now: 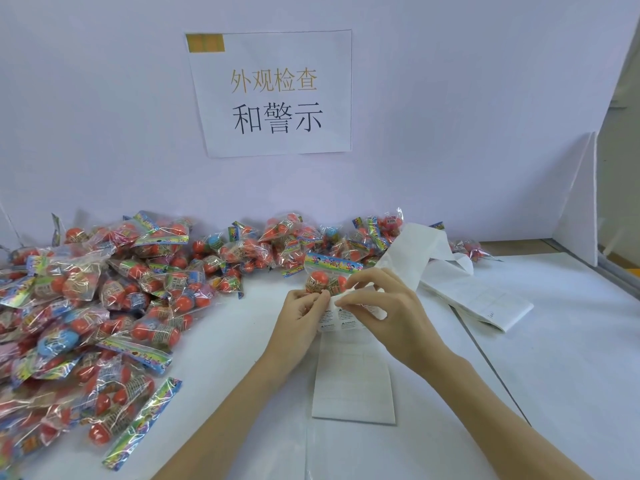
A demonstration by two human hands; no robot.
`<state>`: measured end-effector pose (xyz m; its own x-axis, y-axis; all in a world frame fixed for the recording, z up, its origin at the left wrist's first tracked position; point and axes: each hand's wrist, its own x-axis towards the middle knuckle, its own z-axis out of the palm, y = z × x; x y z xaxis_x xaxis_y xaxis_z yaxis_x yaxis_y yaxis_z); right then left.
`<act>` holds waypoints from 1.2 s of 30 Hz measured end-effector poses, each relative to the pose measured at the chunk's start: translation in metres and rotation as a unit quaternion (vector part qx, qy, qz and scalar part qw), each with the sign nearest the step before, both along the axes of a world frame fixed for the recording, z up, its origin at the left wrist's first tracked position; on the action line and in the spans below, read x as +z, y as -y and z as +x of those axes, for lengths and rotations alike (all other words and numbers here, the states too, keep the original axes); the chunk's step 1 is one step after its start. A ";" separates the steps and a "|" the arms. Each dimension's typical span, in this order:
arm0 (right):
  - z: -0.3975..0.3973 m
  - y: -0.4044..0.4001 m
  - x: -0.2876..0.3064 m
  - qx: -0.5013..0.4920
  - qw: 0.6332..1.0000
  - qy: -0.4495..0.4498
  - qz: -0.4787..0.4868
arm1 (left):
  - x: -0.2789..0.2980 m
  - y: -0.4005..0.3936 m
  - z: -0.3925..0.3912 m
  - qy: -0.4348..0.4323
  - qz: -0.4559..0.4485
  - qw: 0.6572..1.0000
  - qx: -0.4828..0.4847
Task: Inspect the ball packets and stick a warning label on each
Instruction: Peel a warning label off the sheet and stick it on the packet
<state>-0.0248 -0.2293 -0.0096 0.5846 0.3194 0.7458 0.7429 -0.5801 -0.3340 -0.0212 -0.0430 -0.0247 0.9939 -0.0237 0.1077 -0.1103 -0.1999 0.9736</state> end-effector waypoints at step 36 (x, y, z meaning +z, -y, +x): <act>0.000 -0.002 0.012 0.070 0.897 -0.320 0.296 | 0.009 0.004 -0.010 0.067 -0.276 0.956 -0.077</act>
<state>-0.0251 -0.2272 0.0022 0.9390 0.0822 0.3340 0.3400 -0.0758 -0.9374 -0.0310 -0.0469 -0.0161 0.9595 -0.0717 0.2725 -0.2281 0.3698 0.9007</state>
